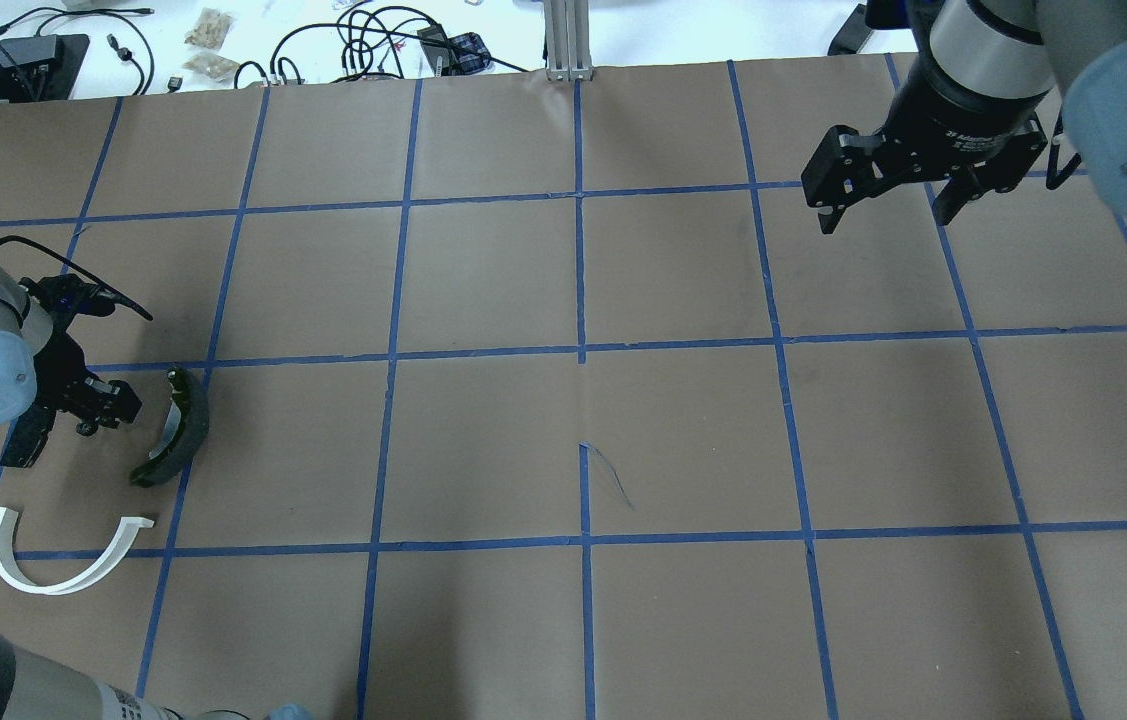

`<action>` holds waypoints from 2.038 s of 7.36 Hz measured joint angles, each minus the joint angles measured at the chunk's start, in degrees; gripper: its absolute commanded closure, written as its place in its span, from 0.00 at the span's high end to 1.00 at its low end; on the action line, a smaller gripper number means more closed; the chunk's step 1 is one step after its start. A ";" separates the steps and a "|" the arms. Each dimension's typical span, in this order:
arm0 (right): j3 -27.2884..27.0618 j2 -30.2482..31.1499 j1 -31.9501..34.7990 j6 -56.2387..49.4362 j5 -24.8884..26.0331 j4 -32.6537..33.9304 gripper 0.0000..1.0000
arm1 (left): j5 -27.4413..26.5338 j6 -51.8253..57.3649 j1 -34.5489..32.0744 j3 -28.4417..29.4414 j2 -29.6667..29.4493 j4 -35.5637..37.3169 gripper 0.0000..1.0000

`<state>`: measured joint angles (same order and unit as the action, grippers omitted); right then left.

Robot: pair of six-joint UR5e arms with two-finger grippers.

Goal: Place bearing gear from tray to pile

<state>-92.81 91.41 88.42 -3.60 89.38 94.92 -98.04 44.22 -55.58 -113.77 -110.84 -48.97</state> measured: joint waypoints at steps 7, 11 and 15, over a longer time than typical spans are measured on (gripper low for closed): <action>0.00 0.00 0.00 0.00 -0.02 0.08 1.00 | 1.38 -4.56 -4.56 13.87 9.44 -24.18 1.00; 0.00 0.00 -0.05 0.00 -0.57 0.16 1.00 | 6.81 -30.84 -22.46 24.99 19.41 -43.27 1.00; 0.00 -0.01 -0.15 0.00 -0.48 0.17 1.00 | 6.73 -43.72 -36.76 22.95 23.13 -39.25 1.00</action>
<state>-92.81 91.41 88.27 -3.60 88.91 95.09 -91.31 0.50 -92.34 -90.82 -87.71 -88.22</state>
